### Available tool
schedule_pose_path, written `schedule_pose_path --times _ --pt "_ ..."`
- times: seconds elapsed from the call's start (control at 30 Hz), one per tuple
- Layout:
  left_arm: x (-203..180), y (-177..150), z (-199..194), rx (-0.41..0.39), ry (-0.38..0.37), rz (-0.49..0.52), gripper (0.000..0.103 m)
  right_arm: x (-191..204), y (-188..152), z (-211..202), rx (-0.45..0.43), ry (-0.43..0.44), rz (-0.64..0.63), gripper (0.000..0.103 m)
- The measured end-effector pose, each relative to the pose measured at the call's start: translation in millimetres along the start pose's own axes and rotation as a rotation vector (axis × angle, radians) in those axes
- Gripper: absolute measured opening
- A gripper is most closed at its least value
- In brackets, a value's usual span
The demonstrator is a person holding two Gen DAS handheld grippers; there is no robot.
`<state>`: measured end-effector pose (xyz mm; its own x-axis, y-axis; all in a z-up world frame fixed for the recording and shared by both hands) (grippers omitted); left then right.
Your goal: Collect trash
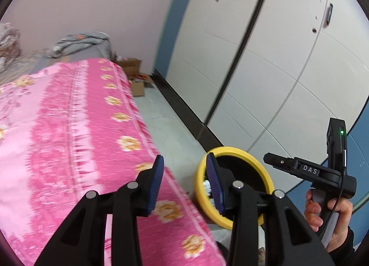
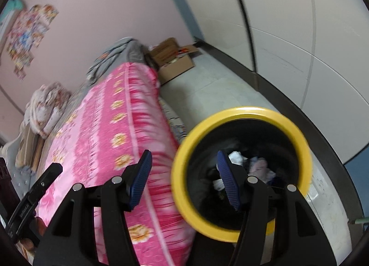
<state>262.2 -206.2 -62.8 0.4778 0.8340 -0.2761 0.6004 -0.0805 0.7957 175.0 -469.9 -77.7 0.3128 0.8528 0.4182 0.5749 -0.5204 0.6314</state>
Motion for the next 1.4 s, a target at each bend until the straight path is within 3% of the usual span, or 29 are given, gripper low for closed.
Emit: schedule_pose_path --times 0.37,0.53,0.67,0.83,1.03,1.4 --pt "76 -8 -93 -0.111 0.149 -0.047 0.036 119 -28 -14 0.007 0.143 -0.159 0.056" --pt "101 -13 -127 -0.160 0.235 -0.052 0.036 166 -44 -24 -0.032 0.180 -0.238 0.056" --pt "117 -21 -151 -0.201 0.292 -0.054 0.047 196 -63 -32 -0.067 0.211 -0.294 0.060" --pt "127 -38 -173 -0.250 0.349 -0.047 0.064 216 -88 -35 -0.108 0.219 -0.349 0.069" --pt "130 -61 -187 -0.311 0.401 -0.026 0.094 225 -117 -34 -0.157 0.215 -0.384 0.091" --pt "136 -85 -223 -0.376 0.409 -0.089 0.095 226 -148 -44 -0.302 0.123 -0.403 0.095"
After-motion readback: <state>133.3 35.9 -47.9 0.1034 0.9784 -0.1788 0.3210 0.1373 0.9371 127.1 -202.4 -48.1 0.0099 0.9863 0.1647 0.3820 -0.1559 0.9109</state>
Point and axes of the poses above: each gripper's, at about its wrist camera, not at the fingertips, and z roughly the way its jaws point, x to its left, y to its top, the point moved 1 cm from there along z, roughly the way its jaws point, and after that the axes turned 5 degrees about -x, right-handed, at the moved point
